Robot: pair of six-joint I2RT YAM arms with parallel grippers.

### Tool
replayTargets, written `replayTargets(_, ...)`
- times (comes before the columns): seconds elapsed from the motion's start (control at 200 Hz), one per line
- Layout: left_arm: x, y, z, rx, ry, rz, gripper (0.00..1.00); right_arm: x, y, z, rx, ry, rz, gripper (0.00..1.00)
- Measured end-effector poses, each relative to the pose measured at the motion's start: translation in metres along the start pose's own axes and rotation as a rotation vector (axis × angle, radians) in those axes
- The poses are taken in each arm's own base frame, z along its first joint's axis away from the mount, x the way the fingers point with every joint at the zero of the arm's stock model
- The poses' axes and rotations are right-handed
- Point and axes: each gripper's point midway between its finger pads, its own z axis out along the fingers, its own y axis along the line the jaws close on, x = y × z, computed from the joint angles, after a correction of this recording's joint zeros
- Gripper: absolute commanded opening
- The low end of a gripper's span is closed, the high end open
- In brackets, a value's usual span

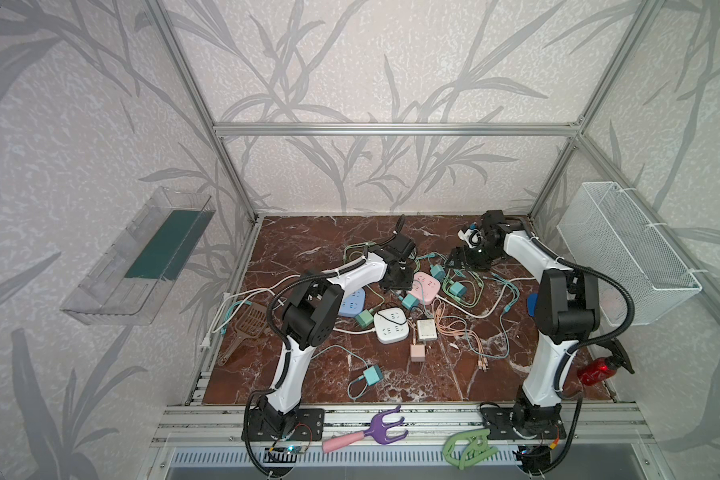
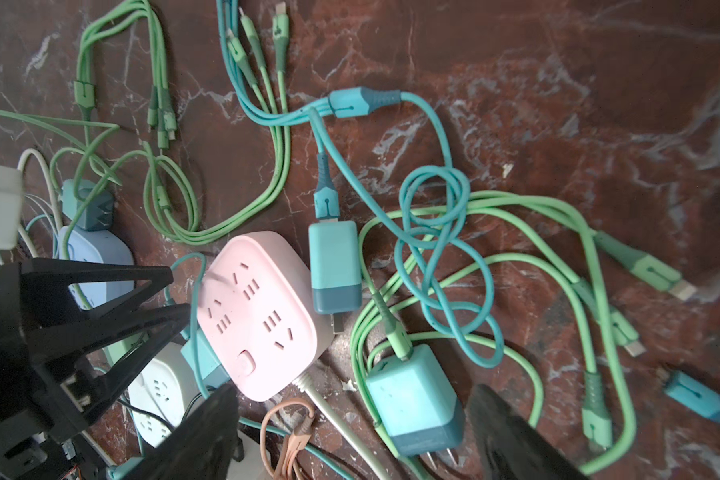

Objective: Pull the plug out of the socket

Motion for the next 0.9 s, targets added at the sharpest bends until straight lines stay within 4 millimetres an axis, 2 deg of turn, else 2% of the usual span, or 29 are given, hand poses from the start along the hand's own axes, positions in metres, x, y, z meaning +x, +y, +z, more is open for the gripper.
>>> replayTargets(0.2,-0.006,0.001,-0.019,-0.009,-0.046,0.004,0.67,0.004,0.008,-0.022,0.012,-0.102,-0.059,0.86)
replayTargets(0.325,-0.009,0.003,-0.030,-0.014,-0.083,0.006,0.74,0.011,0.005,-0.034,0.052,-0.173,-0.102,0.87)
replayTargets(0.445,-0.009,0.007,-0.041,-0.023,-0.122,0.006,0.77,0.019,0.000,-0.047,0.113,-0.273,-0.154,0.89)
replayTargets(0.65,-0.014,0.017,-0.065,-0.046,-0.232,-0.009,0.84,0.040,-0.020,-0.063,0.255,-0.508,-0.232,1.00)
replayTargets(0.9,-0.020,0.038,-0.110,-0.101,-0.435,-0.030,0.96,0.063,-0.051,-0.056,0.398,-0.706,-0.281,0.99)
